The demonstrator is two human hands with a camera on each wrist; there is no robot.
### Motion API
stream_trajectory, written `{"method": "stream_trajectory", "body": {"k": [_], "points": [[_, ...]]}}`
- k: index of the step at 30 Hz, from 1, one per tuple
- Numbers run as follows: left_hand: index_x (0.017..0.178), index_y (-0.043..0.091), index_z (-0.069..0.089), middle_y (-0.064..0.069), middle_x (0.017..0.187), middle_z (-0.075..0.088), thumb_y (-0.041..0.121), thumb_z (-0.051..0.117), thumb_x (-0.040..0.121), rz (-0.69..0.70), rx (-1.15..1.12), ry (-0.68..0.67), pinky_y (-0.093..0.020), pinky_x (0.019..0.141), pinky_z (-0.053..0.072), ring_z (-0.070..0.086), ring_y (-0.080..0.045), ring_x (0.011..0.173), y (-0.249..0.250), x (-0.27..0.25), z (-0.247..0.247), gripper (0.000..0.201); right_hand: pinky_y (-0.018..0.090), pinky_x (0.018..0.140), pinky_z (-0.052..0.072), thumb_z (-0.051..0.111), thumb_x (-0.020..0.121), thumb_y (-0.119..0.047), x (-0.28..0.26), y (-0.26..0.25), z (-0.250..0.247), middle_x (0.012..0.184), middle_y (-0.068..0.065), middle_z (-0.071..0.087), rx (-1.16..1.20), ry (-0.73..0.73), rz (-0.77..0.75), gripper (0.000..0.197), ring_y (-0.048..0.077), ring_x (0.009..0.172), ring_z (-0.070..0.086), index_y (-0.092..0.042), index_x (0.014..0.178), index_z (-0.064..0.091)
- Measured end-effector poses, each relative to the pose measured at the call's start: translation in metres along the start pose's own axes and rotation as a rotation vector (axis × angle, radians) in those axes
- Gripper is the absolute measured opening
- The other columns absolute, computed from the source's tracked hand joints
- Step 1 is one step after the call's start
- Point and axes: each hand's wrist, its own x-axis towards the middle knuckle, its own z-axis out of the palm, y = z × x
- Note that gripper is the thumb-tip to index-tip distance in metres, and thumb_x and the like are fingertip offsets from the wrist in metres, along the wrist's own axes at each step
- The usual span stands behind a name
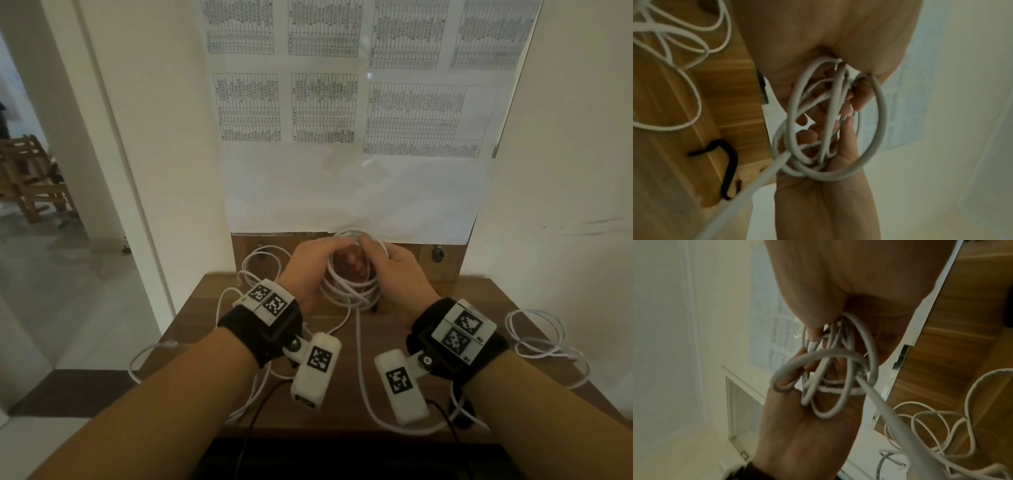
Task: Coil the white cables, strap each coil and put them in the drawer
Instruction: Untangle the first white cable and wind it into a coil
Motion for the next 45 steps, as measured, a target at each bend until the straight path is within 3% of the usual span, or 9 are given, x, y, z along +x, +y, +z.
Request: {"method": "stream_trajectory", "body": {"k": [3,10,15,21,27,30,33,39,45], "points": [[0.084,-0.001,0.069,-0.009,0.063,0.059,0.018,0.069,0.090,-0.051,-0.049,-0.014,-0.031,0.059,0.054,0.058,-0.020,0.056,-0.001,0.002,-0.001,0.020,0.060,0.086,0.054,0.054,0.096,-0.051,-0.001,-0.002,0.003,0.104,0.029,0.067,-0.040,-0.022,-0.033,0.052,0.049,0.096,0.063,-0.003,0.112,0.064],[0.100,0.004,0.074,-0.015,0.097,0.076,0.030,0.080,0.068,0.010,0.041,0.124,-0.049,0.089,0.058,0.072,-0.033,0.092,-0.001,0.013,-0.007,0.041,0.024,0.101,0.049,0.092,0.065,-0.028,-0.004,0.003,-0.006,0.135,-0.012,0.054,-0.137,-0.338,-0.143,0.112,0.002,0.122,0.057,-0.024,0.153,0.022],[0.108,0.002,0.068,-0.008,0.078,0.072,0.033,0.080,0.077,-0.007,0.001,0.067,-0.040,0.071,0.056,0.070,-0.024,0.070,-0.004,0.017,-0.013,0.045,0.045,0.092,0.057,0.084,0.073,-0.044,-0.003,0.003,-0.002,0.117,0.000,0.068,-0.277,-0.208,-0.264,0.071,0.018,0.105,0.068,-0.022,0.135,0.054],[0.103,0.009,0.065,-0.007,0.076,0.066,0.023,0.068,0.093,0.087,-0.115,-0.015,-0.029,0.052,0.051,0.063,-0.018,0.057,-0.009,0.015,-0.019,0.018,0.027,0.077,0.058,0.066,0.093,-0.031,-0.005,0.000,0.003,0.102,0.002,0.075,-0.182,-0.175,-0.223,0.034,0.014,0.088,0.073,-0.015,0.123,0.062],[0.127,0.001,0.057,-0.018,0.105,0.064,0.034,0.082,0.074,0.146,-0.074,-0.118,-0.039,0.073,0.055,0.064,-0.030,0.087,-0.005,0.012,-0.022,0.067,0.048,0.080,0.054,0.046,0.104,-0.043,0.002,0.005,0.007,0.104,0.037,0.064,-0.014,-0.093,-0.077,0.052,0.042,0.084,0.064,0.004,0.111,0.067],[0.105,0.005,0.069,-0.021,0.091,0.063,0.049,0.080,0.072,0.189,0.024,-0.027,-0.058,0.081,0.053,0.059,-0.036,0.081,-0.008,0.013,-0.020,0.056,0.046,0.078,0.060,0.047,0.102,-0.046,0.002,0.005,0.005,0.094,0.025,0.074,-0.032,-0.084,-0.013,0.055,0.037,0.088,0.072,0.002,0.100,0.074],[0.073,0.010,0.062,-0.009,0.059,0.055,0.054,0.073,0.082,0.220,0.167,0.067,-0.040,0.059,0.051,0.054,-0.024,0.053,-0.008,0.015,-0.020,0.046,0.024,0.059,0.053,0.050,0.098,-0.051,0.002,0.000,0.000,0.069,0.009,0.073,-0.145,-0.106,0.005,0.058,0.018,0.064,0.070,-0.004,0.078,0.076],[0.096,-0.006,0.069,-0.028,0.091,0.071,0.065,0.074,0.074,0.161,0.226,0.034,-0.051,0.080,0.059,0.071,-0.037,0.080,-0.010,0.021,-0.024,0.075,0.030,0.079,0.060,0.074,0.088,-0.025,0.001,0.003,-0.008,0.094,0.009,0.078,-0.212,-0.236,-0.136,0.023,0.021,0.088,0.075,-0.007,0.103,0.076],[0.079,0.002,0.066,-0.006,0.060,0.061,0.054,0.068,0.087,0.268,0.447,0.015,-0.040,0.062,0.050,0.059,-0.019,0.058,-0.012,0.018,-0.024,0.053,0.033,0.065,0.053,0.060,0.100,-0.021,-0.001,0.004,-0.001,0.071,0.010,0.068,-0.136,-0.127,-0.074,0.027,0.023,0.065,0.065,0.001,0.091,0.073]]}}
